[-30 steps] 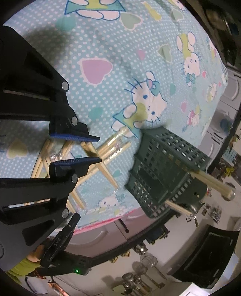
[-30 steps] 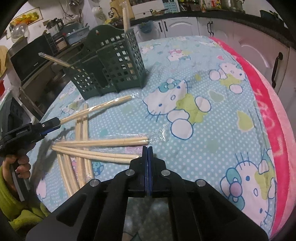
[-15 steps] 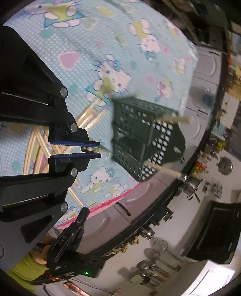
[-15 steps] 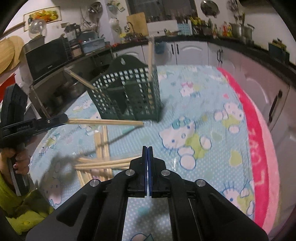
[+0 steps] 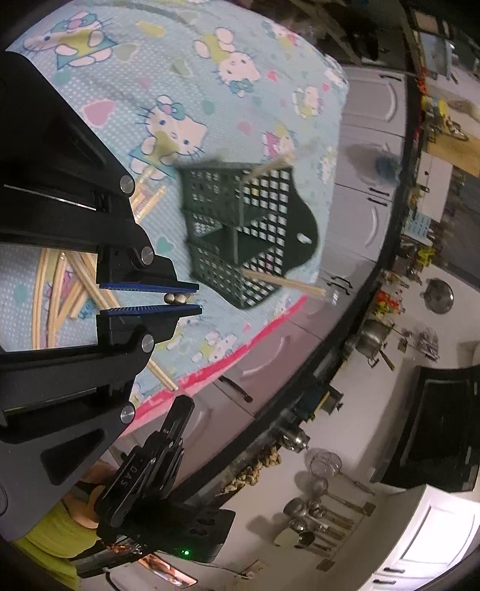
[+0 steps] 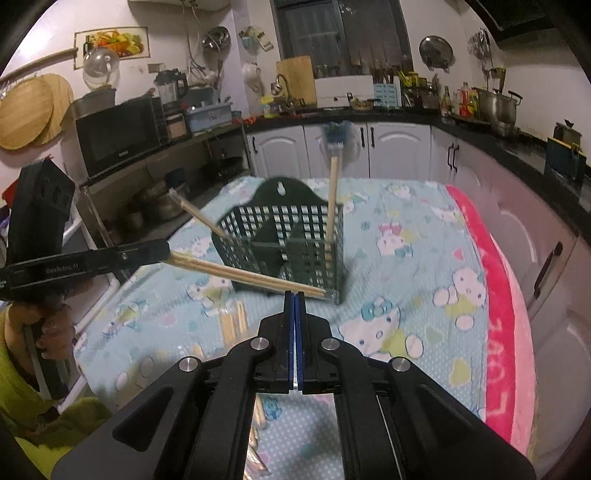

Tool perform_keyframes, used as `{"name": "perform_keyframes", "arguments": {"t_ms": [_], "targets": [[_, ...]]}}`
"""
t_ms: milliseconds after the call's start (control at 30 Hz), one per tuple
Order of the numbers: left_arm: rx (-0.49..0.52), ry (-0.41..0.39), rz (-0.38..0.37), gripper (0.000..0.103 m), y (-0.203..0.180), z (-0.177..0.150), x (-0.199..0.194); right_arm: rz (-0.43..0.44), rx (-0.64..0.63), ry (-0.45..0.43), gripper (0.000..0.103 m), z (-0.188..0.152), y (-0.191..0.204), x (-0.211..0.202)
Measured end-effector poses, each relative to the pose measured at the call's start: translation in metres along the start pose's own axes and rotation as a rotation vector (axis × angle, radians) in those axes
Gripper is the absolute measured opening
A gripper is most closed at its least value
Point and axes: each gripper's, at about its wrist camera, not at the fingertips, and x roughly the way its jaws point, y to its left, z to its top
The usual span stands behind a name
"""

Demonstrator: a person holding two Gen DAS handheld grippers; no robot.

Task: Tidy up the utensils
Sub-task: 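Pull the chopstick out with the right tool toward the holder while the left tool holds the wrapper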

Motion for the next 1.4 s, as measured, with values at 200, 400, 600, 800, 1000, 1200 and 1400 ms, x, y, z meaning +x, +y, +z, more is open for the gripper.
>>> {"name": "perform_keyframes", "arguments": {"t_ms": [200, 400, 600, 800, 1000, 1200, 1400], "targets": [[0.039, -0.018, -0.013, 0.003, -0.016, 0.014, -0.008, 0.003, -0.029, -0.041, 0.001, 0.02, 0.009, -0.013], [0.063, -0.05, -0.026, 0.003, -0.027, 0.029, -0.018, 0.002, -0.049, -0.084, 0.001, 0.04, 0.017, -0.027], [0.085, -0.088, -0.029, 0.003, -0.035, 0.048, -0.031, -0.005, -0.057, -0.133, 0.001, 0.06, 0.019, -0.039], [0.087, -0.114, -0.034, 0.003, -0.038, 0.065, -0.037, 0.003, -0.055, -0.177, 0.001, 0.079, 0.023, -0.049], [0.1, -0.145, -0.023, 0.003, -0.042, 0.083, -0.046, 0.016, -0.068, -0.223, 0.001, 0.102, 0.031, -0.055], [0.102, -0.167, -0.012, 0.003, -0.043, 0.101, -0.05, 0.013, -0.06, -0.253, 0.001, 0.126, 0.036, -0.055], [0.101, -0.169, 0.024, 0.003, -0.04, 0.118, -0.049, 0.013, -0.046, -0.263, 0.001, 0.149, 0.034, -0.048]]}}
